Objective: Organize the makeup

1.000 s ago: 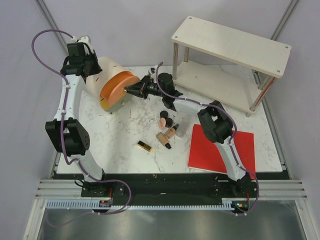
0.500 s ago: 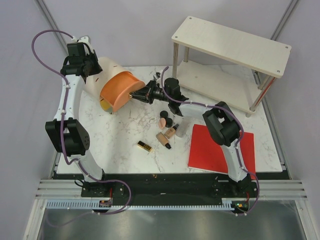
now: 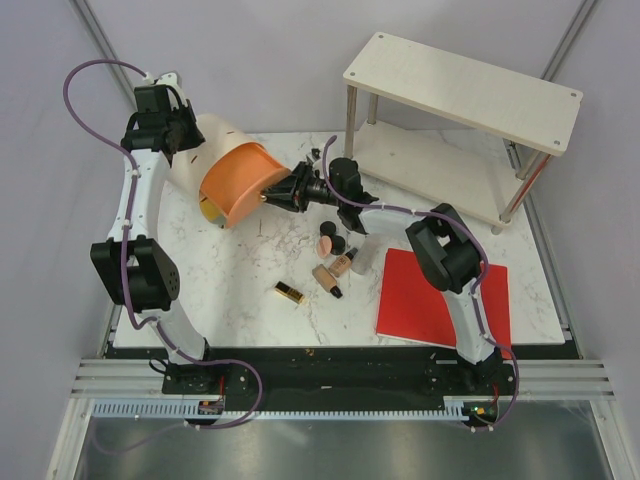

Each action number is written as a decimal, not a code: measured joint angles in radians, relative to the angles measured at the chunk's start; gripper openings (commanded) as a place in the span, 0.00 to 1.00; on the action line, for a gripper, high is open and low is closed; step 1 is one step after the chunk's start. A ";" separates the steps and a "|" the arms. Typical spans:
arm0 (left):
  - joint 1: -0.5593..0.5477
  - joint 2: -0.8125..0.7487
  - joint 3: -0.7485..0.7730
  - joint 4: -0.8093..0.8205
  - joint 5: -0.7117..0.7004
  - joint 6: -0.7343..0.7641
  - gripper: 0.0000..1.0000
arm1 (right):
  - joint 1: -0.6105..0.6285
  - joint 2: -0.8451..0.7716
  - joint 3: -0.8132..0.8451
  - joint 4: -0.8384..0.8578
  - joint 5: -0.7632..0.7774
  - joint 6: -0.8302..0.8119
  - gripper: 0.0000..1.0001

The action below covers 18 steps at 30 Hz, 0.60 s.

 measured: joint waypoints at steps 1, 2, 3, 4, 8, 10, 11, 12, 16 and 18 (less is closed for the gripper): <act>0.000 0.000 0.000 0.000 0.000 0.000 0.02 | 0.000 0.004 0.007 -0.003 -0.004 0.000 0.40; 0.000 0.000 0.000 0.000 0.000 0.000 0.02 | 0.000 0.008 0.014 -0.006 -0.006 0.000 0.40; 0.000 0.000 0.000 0.000 0.001 0.000 0.02 | 0.000 0.012 0.025 -0.010 -0.006 0.000 0.40; 0.000 0.000 0.000 0.000 0.001 0.000 0.02 | 0.000 0.015 0.033 -0.015 -0.005 0.000 0.41; 0.000 0.000 0.000 0.000 0.003 0.000 0.02 | 0.000 0.039 0.079 -0.029 -0.002 0.000 0.41; 0.000 0.000 0.000 0.000 0.003 0.000 0.02 | 0.000 0.046 0.092 -0.035 -0.002 0.000 0.41; 0.000 0.000 0.000 0.000 0.003 0.000 0.02 | 0.000 0.047 0.092 -0.035 -0.002 0.000 0.42; 0.000 0.000 0.000 0.000 0.003 0.000 0.02 | 0.000 0.047 0.093 -0.036 -0.002 0.000 0.43; 0.000 0.000 0.000 0.000 0.003 0.000 0.02 | 0.000 0.047 0.089 -0.038 -0.002 -0.002 0.48; 0.000 0.000 0.000 -0.001 0.005 0.000 0.02 | -0.002 0.045 0.072 -0.034 -0.002 -0.003 0.55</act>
